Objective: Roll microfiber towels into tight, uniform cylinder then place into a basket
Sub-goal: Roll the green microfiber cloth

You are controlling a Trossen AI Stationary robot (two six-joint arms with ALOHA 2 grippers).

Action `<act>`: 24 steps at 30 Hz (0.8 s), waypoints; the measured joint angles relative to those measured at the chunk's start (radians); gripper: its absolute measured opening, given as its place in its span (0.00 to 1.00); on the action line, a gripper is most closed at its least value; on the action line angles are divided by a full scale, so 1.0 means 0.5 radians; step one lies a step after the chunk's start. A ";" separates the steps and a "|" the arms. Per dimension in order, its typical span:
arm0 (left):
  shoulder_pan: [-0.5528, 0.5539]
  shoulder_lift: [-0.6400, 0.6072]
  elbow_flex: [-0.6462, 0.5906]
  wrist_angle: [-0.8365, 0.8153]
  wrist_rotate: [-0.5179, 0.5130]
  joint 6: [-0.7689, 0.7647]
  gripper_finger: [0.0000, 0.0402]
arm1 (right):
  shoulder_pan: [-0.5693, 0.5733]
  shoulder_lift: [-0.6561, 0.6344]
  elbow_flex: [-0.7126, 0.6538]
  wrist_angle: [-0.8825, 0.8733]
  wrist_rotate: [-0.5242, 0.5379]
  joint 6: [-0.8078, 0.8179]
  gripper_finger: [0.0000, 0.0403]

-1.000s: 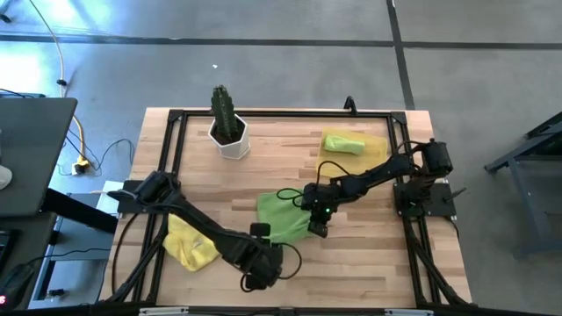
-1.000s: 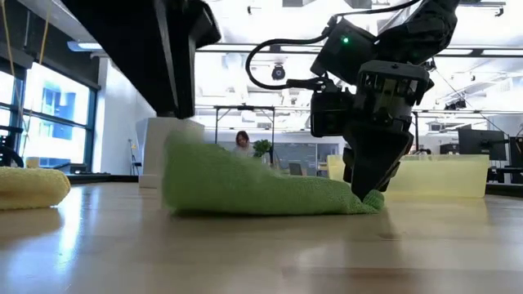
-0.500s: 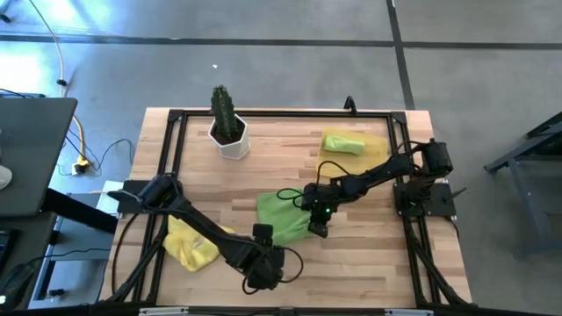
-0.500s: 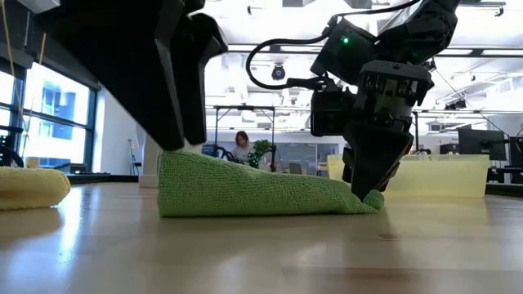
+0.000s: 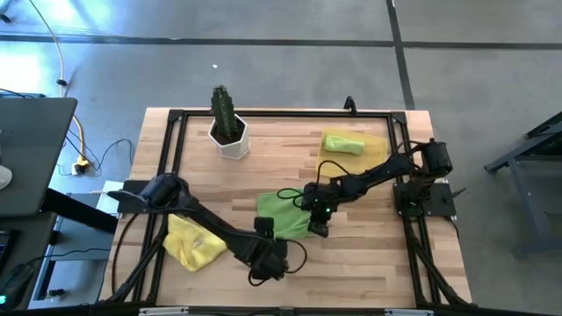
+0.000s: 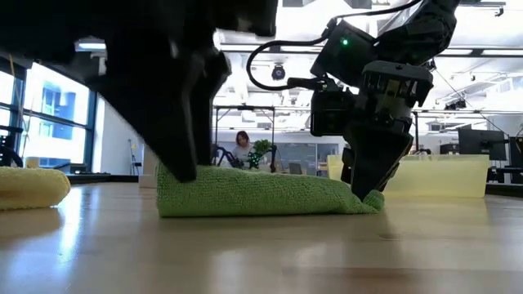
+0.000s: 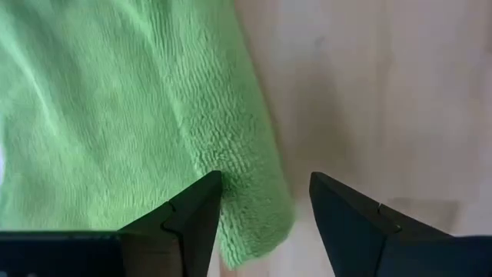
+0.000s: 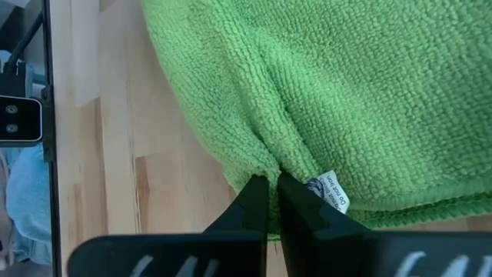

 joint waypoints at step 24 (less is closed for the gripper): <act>0.067 0.045 -0.224 0.146 0.115 -0.070 0.21 | 0.001 0.003 -0.001 0.016 -0.035 -0.106 0.07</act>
